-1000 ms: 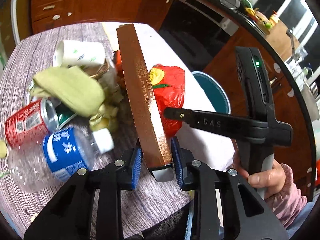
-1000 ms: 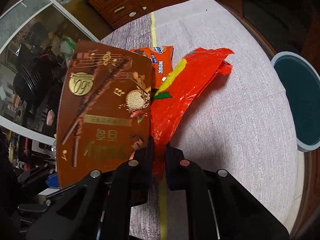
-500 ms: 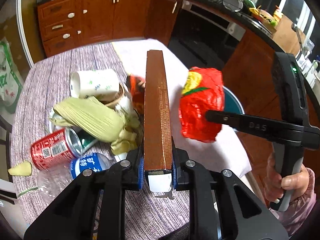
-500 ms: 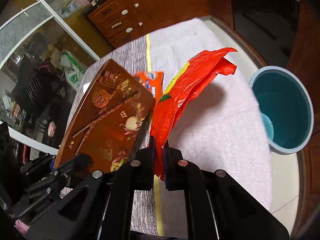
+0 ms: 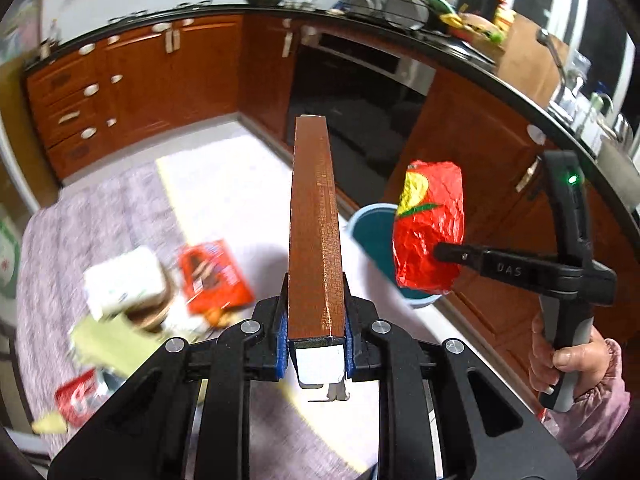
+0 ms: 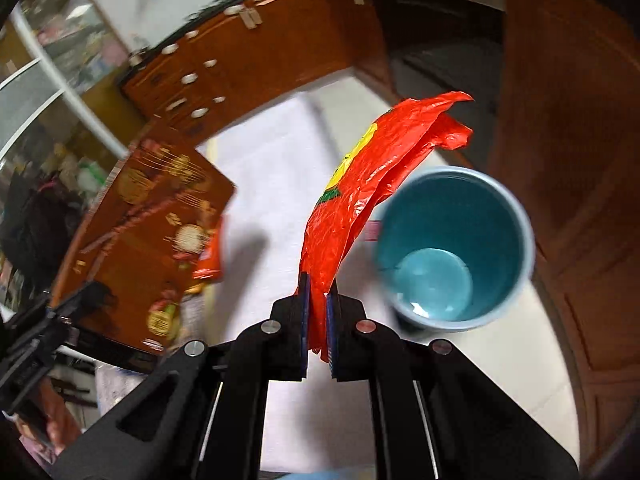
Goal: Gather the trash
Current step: 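Carry both items over the teal bin while the right tool releases the red bag into it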
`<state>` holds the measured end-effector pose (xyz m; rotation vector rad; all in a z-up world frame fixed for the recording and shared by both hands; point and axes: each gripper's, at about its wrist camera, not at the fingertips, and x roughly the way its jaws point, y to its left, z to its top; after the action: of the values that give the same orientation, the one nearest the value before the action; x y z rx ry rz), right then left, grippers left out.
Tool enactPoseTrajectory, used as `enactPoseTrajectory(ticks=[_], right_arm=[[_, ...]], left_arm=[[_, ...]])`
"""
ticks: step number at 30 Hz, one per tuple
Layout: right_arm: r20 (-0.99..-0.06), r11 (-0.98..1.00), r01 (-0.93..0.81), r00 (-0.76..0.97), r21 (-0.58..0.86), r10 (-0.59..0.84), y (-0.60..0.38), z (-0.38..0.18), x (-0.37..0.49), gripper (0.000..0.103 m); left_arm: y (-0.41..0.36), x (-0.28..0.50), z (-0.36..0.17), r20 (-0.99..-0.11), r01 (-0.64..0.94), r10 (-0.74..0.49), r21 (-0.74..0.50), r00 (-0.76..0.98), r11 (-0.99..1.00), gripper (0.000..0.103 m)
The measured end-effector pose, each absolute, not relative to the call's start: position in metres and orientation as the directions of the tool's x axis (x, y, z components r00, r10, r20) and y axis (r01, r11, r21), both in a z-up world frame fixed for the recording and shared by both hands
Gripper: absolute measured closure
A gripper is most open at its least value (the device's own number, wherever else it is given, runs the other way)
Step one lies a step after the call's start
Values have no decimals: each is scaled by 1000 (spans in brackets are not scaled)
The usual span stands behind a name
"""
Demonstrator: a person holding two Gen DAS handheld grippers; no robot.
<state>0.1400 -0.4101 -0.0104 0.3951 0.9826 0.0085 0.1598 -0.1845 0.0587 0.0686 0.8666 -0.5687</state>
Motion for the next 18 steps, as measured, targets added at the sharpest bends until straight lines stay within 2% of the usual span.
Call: enactPoseTrajectory(ticks=[4,13,14,15,16,17,18], right_arm=[[-851,920,257,508,296,132,-446,-39,148,96],[-902,889,331,395,316,174,-488,-102,181,92],[-902,889,331,395,316,174,-488,-102,181,89],[-903,884,337,389,323,182,-491,-105,183,80],[-904,880,344,385,327,185,-495,-107,186,70],[-903,874,352,384,335,192,-499,-108,186,48],[-900,870,358,392,339,190,-502,-108,186,42]], left_arm=[[-222,177,53,-749,545,-471,-177,465,820,83],[-302,222,20,-807,619,-472,-175,355,766,83],[-308,226,18,-810,624,-472,-175,349,762,83],[-316,230,15,-813,631,-473,-175,340,756,83],[-322,233,13,-815,636,-474,-176,334,751,83],[-329,237,10,-817,641,-476,-180,325,746,83],[-334,239,7,-818,645,-478,-182,319,742,83]])
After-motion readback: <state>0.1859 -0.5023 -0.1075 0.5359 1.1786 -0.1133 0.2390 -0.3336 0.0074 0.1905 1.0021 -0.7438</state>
